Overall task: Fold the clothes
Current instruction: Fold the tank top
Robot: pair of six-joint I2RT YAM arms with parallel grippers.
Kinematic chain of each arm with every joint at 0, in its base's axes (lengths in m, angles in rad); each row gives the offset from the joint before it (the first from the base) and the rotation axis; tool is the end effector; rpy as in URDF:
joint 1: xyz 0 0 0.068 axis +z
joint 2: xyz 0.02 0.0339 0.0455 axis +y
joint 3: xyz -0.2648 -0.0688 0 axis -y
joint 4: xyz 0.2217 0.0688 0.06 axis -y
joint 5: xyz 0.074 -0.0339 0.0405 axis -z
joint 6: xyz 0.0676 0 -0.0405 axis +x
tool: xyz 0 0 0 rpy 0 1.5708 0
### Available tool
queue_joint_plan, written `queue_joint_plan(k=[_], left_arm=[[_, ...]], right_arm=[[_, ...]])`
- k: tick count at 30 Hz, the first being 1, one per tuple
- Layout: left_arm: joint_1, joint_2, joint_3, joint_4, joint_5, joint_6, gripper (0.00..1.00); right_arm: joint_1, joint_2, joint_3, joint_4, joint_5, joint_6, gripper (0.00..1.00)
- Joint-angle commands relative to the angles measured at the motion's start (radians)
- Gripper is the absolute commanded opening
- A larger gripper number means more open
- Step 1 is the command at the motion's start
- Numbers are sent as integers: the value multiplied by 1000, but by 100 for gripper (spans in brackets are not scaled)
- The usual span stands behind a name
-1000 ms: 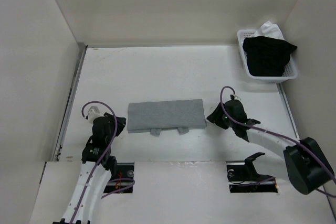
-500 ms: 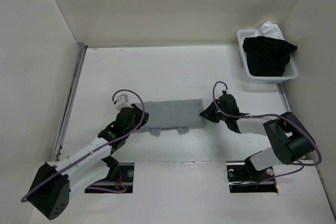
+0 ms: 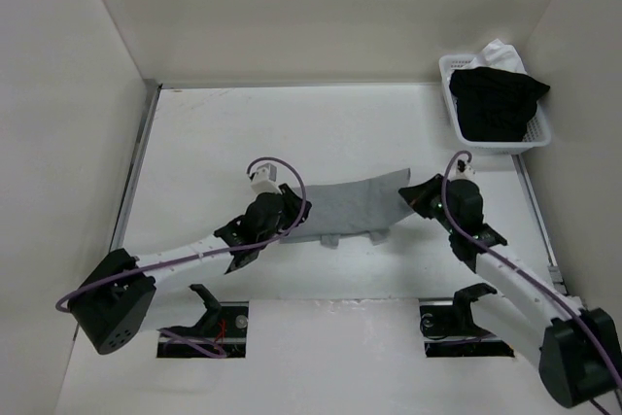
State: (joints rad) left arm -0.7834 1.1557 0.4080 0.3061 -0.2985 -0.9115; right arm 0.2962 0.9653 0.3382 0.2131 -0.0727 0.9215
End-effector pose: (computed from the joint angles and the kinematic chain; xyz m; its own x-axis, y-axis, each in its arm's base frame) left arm 0.1854 -0.1566 0.1898 -0.5697 -0.4988 -0.6531 0.0584 0.7681 -0.6376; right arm 0.2028 0.0670 0.1928 -0.5152 0.6734 -0.5303 0.0920 0.6586 0.7469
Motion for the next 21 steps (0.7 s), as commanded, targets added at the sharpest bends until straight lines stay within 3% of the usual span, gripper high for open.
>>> queue_joint_plan(k=[1, 4, 9, 15, 21], left_arm=[[-12, 12, 60, 106, 5, 20, 26], [-1, -7, 60, 107, 16, 20, 26], [35, -103, 14, 82, 22, 19, 26], [137, -263, -49, -11, 53, 14, 28], [261, -407, -86, -100, 101, 20, 30]], right_arm=[[20, -124, 105, -225, 114, -113, 0], [97, -114, 238, -343, 175, -194, 0], [336, 65, 441, -414, 281, -236, 1], [533, 432, 688, -460, 353, -230, 6], [645, 749, 912, -439, 315, -188, 22]])
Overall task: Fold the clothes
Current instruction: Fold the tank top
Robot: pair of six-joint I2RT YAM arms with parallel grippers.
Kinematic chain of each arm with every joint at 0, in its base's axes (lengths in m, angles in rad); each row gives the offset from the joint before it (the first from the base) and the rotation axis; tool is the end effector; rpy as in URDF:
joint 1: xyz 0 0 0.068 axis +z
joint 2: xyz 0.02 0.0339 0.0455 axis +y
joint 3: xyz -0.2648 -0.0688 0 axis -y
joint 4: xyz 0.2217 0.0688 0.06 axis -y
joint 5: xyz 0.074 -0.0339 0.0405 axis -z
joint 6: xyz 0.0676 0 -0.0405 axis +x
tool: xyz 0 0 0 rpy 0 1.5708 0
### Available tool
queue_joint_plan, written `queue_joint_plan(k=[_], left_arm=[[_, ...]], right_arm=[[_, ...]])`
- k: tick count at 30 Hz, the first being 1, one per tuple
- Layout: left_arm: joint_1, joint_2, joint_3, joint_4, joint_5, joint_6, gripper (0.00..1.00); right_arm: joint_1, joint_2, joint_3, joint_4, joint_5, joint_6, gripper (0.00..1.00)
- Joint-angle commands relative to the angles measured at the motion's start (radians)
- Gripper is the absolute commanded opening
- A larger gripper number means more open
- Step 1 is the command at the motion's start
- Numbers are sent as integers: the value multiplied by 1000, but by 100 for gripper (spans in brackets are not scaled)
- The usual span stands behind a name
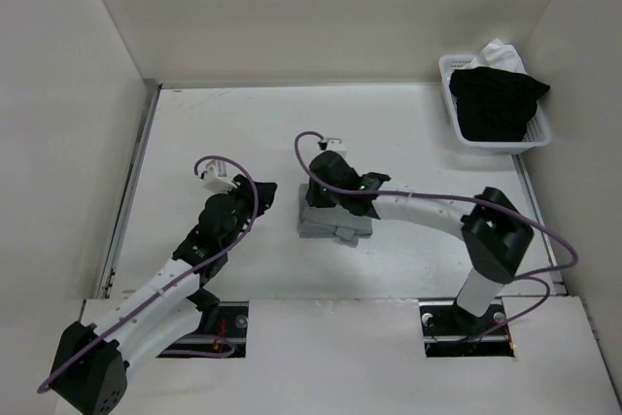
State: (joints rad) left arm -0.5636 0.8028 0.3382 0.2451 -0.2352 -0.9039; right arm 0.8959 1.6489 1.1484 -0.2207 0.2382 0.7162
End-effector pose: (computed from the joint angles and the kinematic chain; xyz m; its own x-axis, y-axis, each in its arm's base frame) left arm 0.1754 -0.0922 0.2278 -0.3710 -0.6695 -0.6436 0.0578 0.6750 -0.7355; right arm 0.2429 0.2780 0.2315 -0.7366 0.1006 -0.6688 -0.2179 0.9008 0.3755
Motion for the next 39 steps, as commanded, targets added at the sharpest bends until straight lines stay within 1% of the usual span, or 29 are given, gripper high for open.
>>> queue_joint_plan(k=[1, 3, 4, 5, 8, 10, 11, 13, 14, 15, 17, 18, 19, 20, 22, 23, 25, 28, 30, 31, 32, 34, 35, 36, 38, 39], left_arm=[[60, -69, -16, -50, 42, 13, 30], [87, -82, -13, -67, 59, 14, 31], [95, -80, -8, -69, 68, 16, 31], [100, -73, -4, -69, 77, 19, 31], [94, -34, 13, -53, 85, 20, 32], [64, 21, 34, -26, 83, 20, 32], [42, 56, 48, -6, 85, 22, 32], [-17, 152, 93, 14, 83, 46, 33], [-44, 204, 117, 10, 79, 71, 34], [-66, 251, 137, 2, 76, 94, 36], [-86, 326, 160, -13, 85, 117, 41], [-94, 355, 163, -20, 89, 126, 43], [-94, 378, 163, -26, 96, 132, 45], [-94, 403, 160, -26, 100, 137, 47], [-91, 470, 160, -20, 140, 151, 50], [-88, 501, 163, -15, 163, 152, 50], [-91, 577, 177, 23, 215, 155, 51], [-86, 665, 202, 75, 269, 152, 50], [-84, 713, 217, 105, 277, 148, 47], [-84, 734, 226, 121, 280, 143, 43], [-86, 754, 238, 137, 281, 138, 38], [-94, 792, 268, 172, 283, 129, 21], [-97, 809, 289, 178, 289, 122, 14], [-101, 822, 310, 183, 299, 117, 12], [-112, 835, 340, 181, 301, 111, 11], [-118, 839, 343, 177, 295, 108, 12]], right_arm=[[60, 92, 137, 1, -8, 25, 28], [80, 117, 177, 3, -22, 29, 41], [83, 109, 178, 7, -23, 32, 44], [84, 95, 169, 14, -25, 35, 45], [84, -36, 47, 84, -13, 35, 44], [61, -151, -82, 148, 1, 42, 39], [39, -213, -151, 177, 7, 42, 33], [-8, -325, -284, 225, 6, 45, 16], [-34, -378, -347, 240, -2, 46, 10], [-57, -435, -405, 254, -5, 48, 6], [-103, -550, -514, 271, 0, 48, 4], [-128, -610, -560, 274, 1, 48, 5], [-156, -667, -603, 276, -2, 48, 8], [-183, -719, -639, 276, -5, 49, 15], [-226, -797, -693, 276, -16, 52, 32], [-237, -817, -708, 276, -26, 52, 36], [-266, -847, -733, 279, -59, 48, 40], [-277, -838, -748, 305, -99, 46, 40], [-272, -815, -754, 329, -105, 48, 40], [-272, -802, -757, 343, -105, 52, 40], [-268, -789, -760, 360, -102, 54, 40], [-256, -761, -766, 395, -106, 65, 40], [-252, -750, -768, 406, -106, 65, 39], [-251, -745, -770, 411, -106, 66, 39], [-251, -745, -773, 414, -106, 66, 39], [-251, -751, -773, 409, -106, 66, 39]])
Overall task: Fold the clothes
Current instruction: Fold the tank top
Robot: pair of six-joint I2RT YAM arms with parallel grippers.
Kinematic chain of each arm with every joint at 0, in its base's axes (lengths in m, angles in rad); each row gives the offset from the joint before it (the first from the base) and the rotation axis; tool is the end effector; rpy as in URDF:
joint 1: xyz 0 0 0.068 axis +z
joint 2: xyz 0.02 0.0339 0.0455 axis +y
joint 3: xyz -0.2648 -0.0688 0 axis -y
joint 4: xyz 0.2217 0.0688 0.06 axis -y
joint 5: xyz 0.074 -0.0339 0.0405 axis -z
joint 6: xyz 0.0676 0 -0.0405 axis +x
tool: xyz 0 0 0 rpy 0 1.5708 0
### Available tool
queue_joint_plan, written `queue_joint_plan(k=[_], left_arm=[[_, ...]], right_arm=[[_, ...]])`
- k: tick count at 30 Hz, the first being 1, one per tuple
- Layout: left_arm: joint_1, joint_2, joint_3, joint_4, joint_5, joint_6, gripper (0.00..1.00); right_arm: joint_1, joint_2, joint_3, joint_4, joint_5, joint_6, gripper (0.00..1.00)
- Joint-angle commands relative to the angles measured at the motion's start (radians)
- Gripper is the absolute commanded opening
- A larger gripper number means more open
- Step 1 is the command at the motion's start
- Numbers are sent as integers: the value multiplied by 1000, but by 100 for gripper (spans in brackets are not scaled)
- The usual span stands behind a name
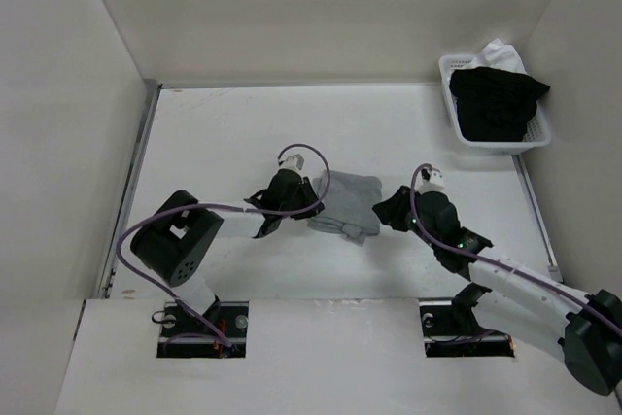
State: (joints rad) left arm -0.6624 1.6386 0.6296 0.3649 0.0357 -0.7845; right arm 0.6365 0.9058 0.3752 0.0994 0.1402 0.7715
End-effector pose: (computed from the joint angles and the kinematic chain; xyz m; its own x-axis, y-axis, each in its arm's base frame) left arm 0.2509 -0.1987 0.1370 -0.7852 -0.2829 -0.5508 0.1164 0.8062 -0.5801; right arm 0.1715 0.1150 0.2025 -0.5801 0.4297 -0.6920 -0.1144 0.7981 0.5915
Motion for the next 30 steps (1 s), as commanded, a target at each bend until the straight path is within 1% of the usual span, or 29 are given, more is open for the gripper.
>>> queue_joint_plan(k=[1, 3, 4, 7, 10, 13, 16, 22, 24, 26, 30], left_arm=[[-21, 3, 53, 54, 18, -13, 17], [-18, -11, 26, 39, -20, -31, 32], [-13, -31, -3, 39, -52, -42, 37], [4, -133, -106, 39, -149, -81, 44], [28, -270, -192, 19, -235, -101, 53], [53, -406, -222, -27, -287, -81, 61], [63, -465, -188, -84, -280, -20, 63], [89, -494, -116, -202, -227, 36, 65], [125, -508, -119, -215, -212, 44, 65], [158, -505, -120, -222, -197, 48, 65], [189, -456, -111, -210, -143, 38, 64]], right_arm=[[9, -11, 1, 86, -8, 11, 40], [9, -21, -4, 80, -8, 9, 42], [9, -25, -9, 79, -8, 9, 44], [4, -28, -10, 77, -8, 0, 55], [-5, -19, 7, 74, -8, -18, 60], [-13, -13, 24, 65, 10, -29, 65], [-27, -28, 22, 65, 44, -29, 67], [-94, -80, -7, -7, 127, 1, 67], [-137, -120, -30, -56, 185, 29, 69], [-180, -149, -45, -88, 209, 51, 71], [-270, -185, -61, -104, 207, 60, 71]])
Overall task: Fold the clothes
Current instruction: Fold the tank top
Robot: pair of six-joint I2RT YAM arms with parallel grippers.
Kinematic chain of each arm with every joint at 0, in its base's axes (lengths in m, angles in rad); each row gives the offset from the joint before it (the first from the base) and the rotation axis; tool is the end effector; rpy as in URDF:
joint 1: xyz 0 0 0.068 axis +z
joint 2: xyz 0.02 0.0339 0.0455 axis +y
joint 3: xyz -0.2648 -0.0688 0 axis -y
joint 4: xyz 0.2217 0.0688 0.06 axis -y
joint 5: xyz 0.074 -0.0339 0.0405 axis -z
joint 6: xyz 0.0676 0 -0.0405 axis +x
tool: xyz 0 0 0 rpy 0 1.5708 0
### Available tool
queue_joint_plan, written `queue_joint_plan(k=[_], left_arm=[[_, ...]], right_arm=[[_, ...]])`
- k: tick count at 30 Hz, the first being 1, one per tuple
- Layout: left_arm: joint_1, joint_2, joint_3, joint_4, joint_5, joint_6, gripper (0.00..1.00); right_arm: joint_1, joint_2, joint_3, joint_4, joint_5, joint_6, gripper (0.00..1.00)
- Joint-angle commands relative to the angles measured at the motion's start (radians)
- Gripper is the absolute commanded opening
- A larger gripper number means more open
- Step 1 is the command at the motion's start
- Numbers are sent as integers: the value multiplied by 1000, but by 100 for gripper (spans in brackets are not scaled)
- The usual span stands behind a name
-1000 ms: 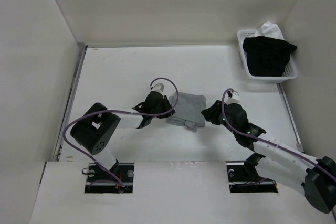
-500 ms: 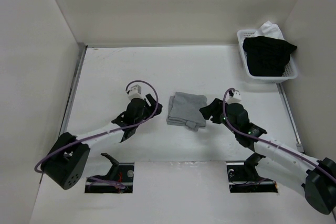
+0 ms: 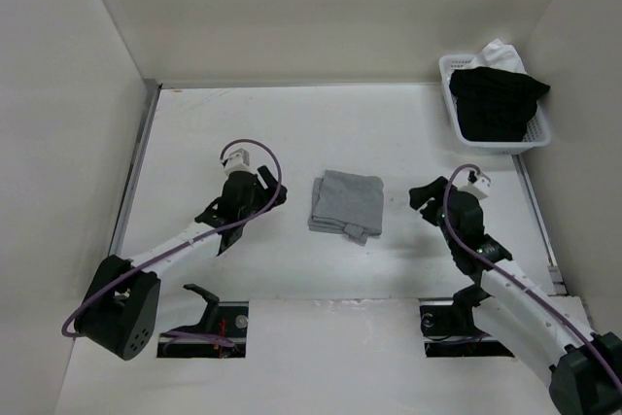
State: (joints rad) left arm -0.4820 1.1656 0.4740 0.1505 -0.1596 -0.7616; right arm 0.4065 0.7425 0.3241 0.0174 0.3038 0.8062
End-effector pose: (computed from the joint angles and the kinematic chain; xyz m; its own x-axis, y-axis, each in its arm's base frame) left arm 0.2223 -0.1042 0.1892 -0.5628 -0.4745 -0.6768 -0.0711 0.8436 -0.5323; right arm 0.1728 0.0523 0.2032 -0.3379 0.6042 -0.7216 0.1727 0.7935 0.5836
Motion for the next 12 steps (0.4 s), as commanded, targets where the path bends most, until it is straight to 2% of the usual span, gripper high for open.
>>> queue_joint_plan(k=[1, 4, 6, 9, 12], left_arm=[[4, 32, 51, 12, 55, 13, 64], [-20, 66, 67, 34, 58, 10, 62], [-31, 83, 78, 43, 58, 11, 62], [-46, 100, 90, 57, 60, 16, 61], [-66, 118, 106, 60, 63, 24, 63]], right_arm=[[-51, -23, -11, -22, 37, 24, 69], [-62, -19, -8, -19, 31, 16, 60], [-59, -9, -8, -16, 26, 13, 44], [-58, 1, -8, -11, 24, 7, 26], [-58, 14, -7, -4, 23, 8, 27]])
